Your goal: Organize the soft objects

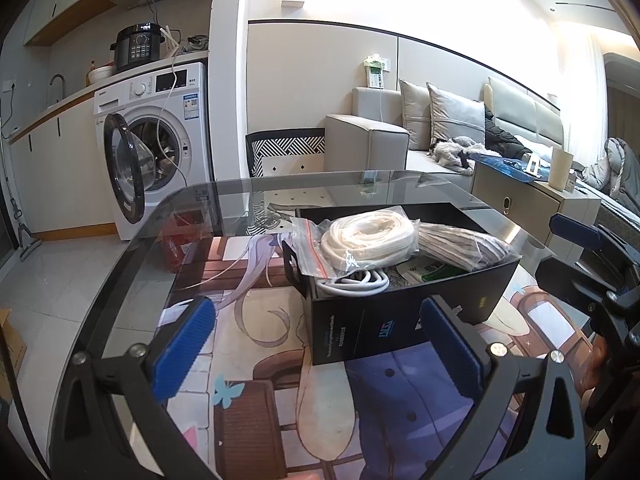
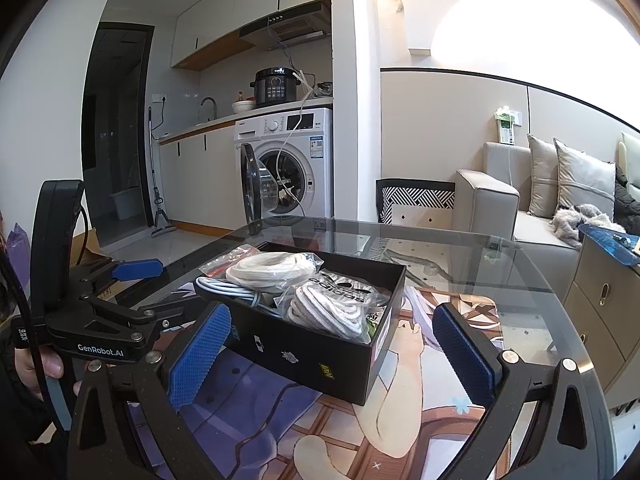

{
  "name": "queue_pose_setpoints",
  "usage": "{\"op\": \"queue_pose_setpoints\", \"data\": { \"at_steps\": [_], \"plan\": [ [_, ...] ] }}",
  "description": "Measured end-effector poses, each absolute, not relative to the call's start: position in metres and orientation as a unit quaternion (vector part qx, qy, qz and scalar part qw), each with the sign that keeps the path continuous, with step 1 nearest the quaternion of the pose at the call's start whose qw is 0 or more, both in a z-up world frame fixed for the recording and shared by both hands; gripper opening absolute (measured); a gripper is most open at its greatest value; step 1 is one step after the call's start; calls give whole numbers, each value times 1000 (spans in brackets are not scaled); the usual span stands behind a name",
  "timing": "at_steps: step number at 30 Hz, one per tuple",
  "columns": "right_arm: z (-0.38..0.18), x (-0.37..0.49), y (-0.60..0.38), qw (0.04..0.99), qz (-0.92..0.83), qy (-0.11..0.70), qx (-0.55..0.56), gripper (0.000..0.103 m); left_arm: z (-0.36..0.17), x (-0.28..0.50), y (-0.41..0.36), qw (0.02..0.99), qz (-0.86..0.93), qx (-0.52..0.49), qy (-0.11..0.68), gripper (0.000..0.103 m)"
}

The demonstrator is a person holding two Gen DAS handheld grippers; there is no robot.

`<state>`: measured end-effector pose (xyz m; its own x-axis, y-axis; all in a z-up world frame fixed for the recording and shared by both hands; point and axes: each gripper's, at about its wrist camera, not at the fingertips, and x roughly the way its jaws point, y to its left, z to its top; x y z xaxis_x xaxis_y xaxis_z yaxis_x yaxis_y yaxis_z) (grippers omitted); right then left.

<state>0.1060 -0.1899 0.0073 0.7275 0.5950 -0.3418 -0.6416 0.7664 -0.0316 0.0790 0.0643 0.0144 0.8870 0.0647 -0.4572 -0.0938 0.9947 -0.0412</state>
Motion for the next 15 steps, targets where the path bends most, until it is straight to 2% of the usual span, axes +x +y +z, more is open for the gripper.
{"op": "queue_pose_setpoints", "data": {
  "at_steps": [15],
  "plan": [
    [4,108,-187,924,338,159,-75,103,14,79,64,971,42,-31,234,103]
  ]
}}
